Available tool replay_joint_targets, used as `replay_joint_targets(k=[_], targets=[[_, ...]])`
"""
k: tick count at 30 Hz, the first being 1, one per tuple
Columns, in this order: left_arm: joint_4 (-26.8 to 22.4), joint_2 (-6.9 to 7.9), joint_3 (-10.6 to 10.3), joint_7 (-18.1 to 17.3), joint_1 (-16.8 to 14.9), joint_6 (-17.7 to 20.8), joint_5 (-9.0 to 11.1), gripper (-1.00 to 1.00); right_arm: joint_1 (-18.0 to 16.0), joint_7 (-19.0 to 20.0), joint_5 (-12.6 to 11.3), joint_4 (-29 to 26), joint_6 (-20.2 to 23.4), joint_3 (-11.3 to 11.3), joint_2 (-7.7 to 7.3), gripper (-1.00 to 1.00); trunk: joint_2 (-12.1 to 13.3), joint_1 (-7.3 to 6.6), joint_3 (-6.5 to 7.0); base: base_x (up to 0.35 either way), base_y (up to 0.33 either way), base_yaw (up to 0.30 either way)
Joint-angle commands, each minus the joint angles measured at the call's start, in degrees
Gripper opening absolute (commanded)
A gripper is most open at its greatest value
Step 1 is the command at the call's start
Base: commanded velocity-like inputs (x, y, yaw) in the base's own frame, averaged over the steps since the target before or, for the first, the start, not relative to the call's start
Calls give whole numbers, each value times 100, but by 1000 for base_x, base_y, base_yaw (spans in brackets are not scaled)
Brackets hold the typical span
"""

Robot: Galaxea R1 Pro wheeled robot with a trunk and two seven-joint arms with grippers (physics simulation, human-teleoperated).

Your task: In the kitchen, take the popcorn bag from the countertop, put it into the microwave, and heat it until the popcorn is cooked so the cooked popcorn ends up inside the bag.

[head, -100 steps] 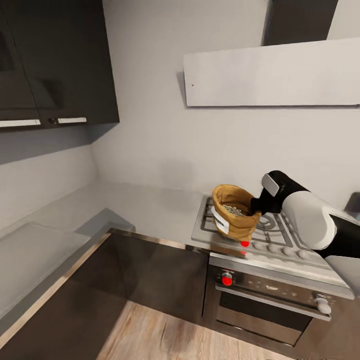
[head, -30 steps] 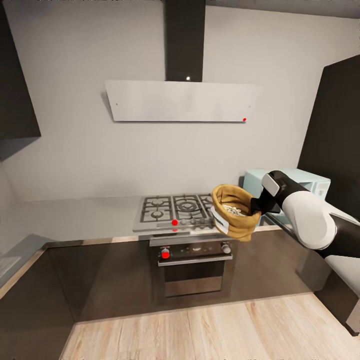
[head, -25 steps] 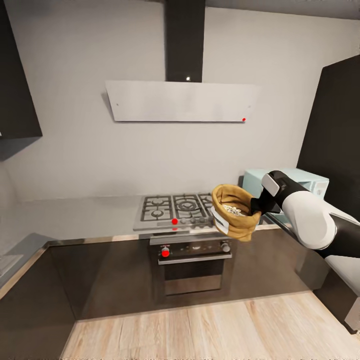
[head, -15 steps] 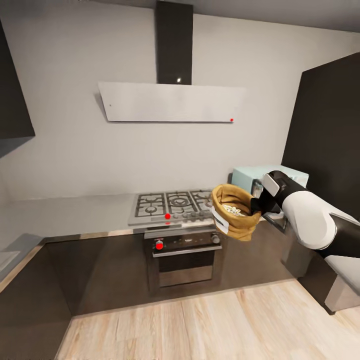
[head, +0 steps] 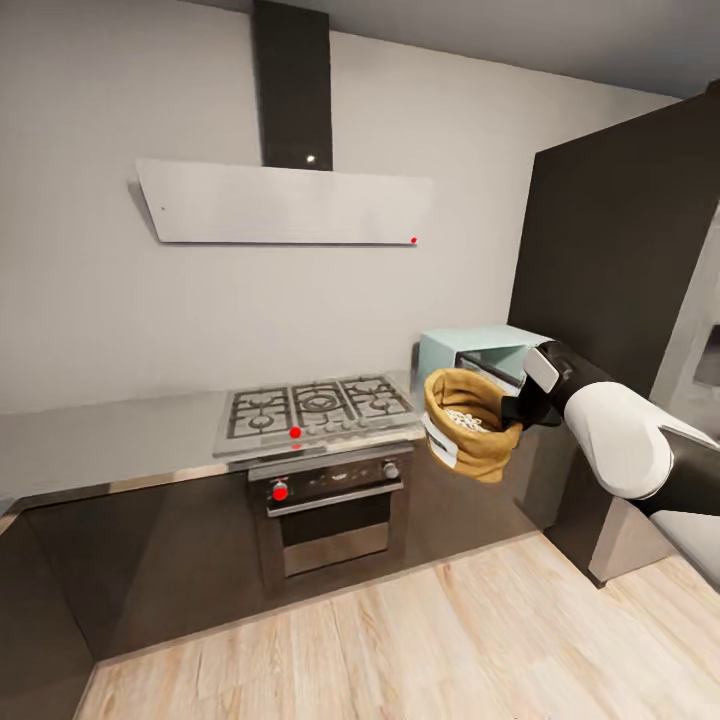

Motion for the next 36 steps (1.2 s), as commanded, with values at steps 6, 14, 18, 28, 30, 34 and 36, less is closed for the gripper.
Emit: replay_joint_targets(k=[6, 14, 18, 28, 30, 34, 36], targets=[[-1, -4, 16, 15, -3, -3, 3, 100, -5, -6, 40, -6, 19, -54, 2, -100, -7, 1, -9, 0, 0, -265], [-1, -4, 16, 15, -3, -3, 3, 100, -5, -6, 41, -6, 19, -49, 3, -100, -7, 1, -9, 0, 0, -278], [-1, -2, 15, 15, -3, -3, 3, 100, -5, -6, 42, -1, 19, -46, 2, -100, -7, 1, -9, 0, 0, -279], [-1, 2, 8, 15, -3, -3, 3, 100, -5, -6, 42, 13, 19, -46, 3, -100, -7, 1, -9, 0, 0, -279], [-1, 3, 8, 15, -3, -3, 3, 100, -5, -6, 42, 16, 19, -46, 3, -100, -7, 1, -9, 0, 0, -279], [-1, 3, 8, 15, -3, -3, 3, 100, -5, -6, 42, 13, 19, -46, 4, -100, -7, 1, -9, 0, 0, -279], [-1, 3, 8, 15, -3, -3, 3, 100, -5, -6, 42, 12, 19, -46, 6, -100, -7, 1, -9, 0, 0, -279]])
